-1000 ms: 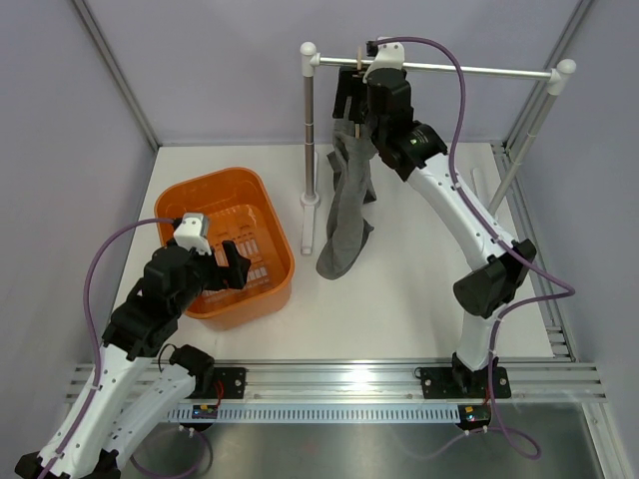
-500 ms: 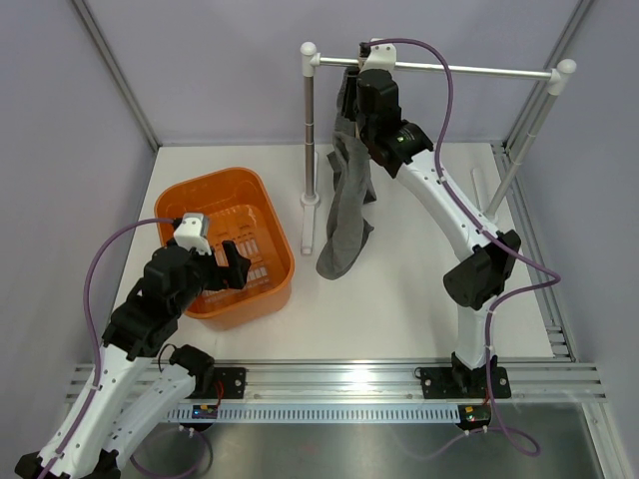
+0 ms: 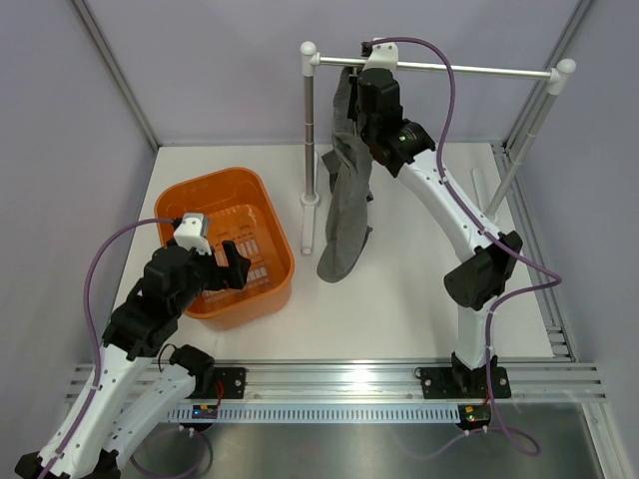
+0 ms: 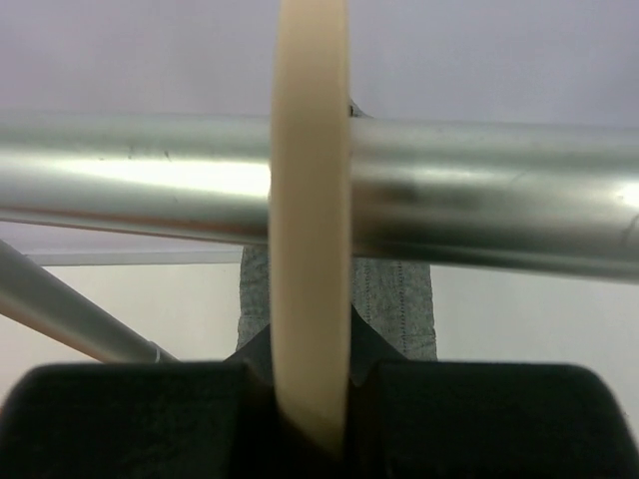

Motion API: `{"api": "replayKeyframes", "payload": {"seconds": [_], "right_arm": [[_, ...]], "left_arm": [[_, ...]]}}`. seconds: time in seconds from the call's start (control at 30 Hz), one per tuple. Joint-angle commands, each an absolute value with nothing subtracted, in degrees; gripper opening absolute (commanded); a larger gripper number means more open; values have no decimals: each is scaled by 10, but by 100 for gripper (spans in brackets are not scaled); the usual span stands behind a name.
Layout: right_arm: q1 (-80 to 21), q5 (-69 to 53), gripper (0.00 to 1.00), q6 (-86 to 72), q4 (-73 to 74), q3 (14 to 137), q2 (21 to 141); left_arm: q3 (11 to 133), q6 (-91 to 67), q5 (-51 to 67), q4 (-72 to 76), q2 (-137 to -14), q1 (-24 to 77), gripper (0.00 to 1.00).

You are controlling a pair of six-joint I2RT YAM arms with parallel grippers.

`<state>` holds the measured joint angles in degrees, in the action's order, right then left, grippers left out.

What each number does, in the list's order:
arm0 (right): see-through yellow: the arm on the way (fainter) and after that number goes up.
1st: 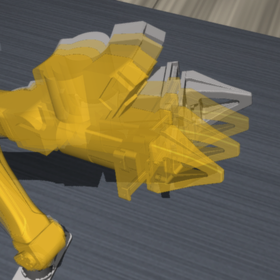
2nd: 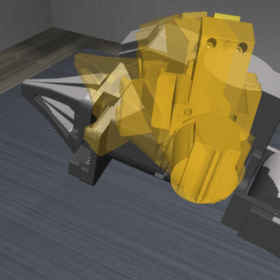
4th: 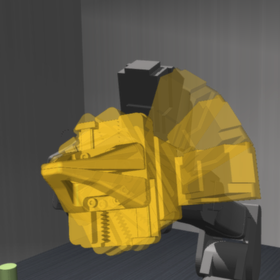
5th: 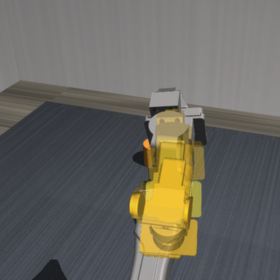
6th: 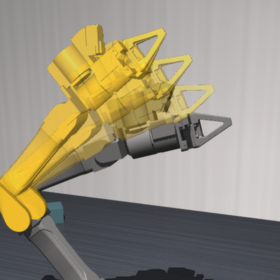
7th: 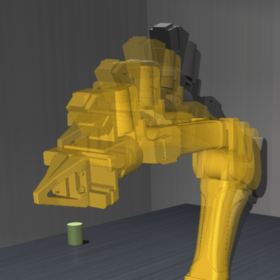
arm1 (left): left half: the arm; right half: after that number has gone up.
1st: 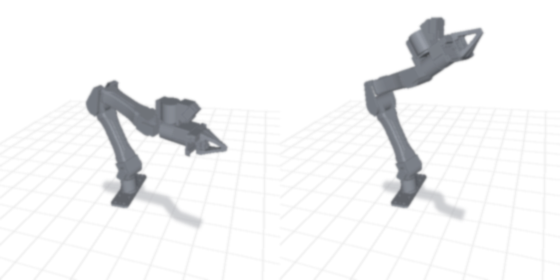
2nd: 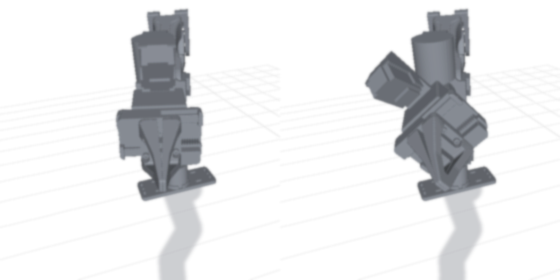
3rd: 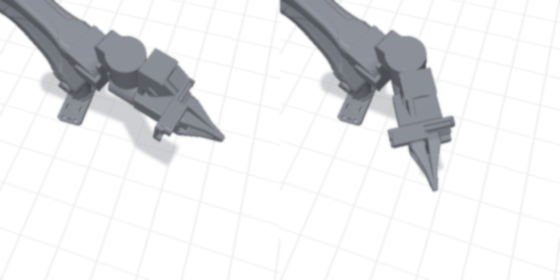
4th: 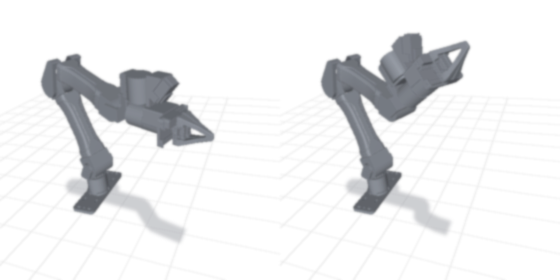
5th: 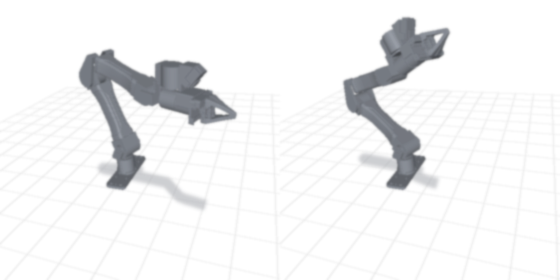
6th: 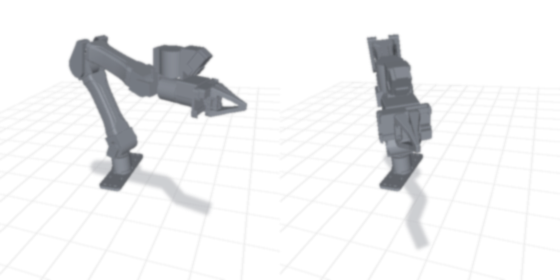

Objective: Remove the shorts from the hanger

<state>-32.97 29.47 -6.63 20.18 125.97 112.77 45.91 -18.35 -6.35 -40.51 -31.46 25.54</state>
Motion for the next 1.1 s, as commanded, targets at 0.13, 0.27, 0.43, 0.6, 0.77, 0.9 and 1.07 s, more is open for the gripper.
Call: {"api": "replayKeyframes", "payload": {"seconds": [0.13, 0.27, 0.43, 0.6, 0.77, 0.9, 1.07], "right_arm": [[-333, 284, 0, -67, 237, 1282, 1035], [-332, 272, 0, -76, 252, 1246, 994], [-332, 246, 0, -83, 264, 1180, 945], [-332, 203, 0, -109, 294, 1112, 897], [-340, 179, 0, -141, 324, 1023, 810], [-379, 226, 0, -150, 355, 944, 749], [-431, 260, 0, -183, 382, 884, 679]], "left_arm": [[471, -174, -53, -382, -315, 255, 99], [483, -165, -61, -381, -315, 255, 99], [519, -164, -65, -388, -334, 256, 99], [578, -184, -19, -372, -361, 255, 99], [654, -211, 23, -344, -431, 264, 98], [703, -227, -56, -329, -502, 363, 97], [786, -237, -188, -313, -616, 503, 97]]}}
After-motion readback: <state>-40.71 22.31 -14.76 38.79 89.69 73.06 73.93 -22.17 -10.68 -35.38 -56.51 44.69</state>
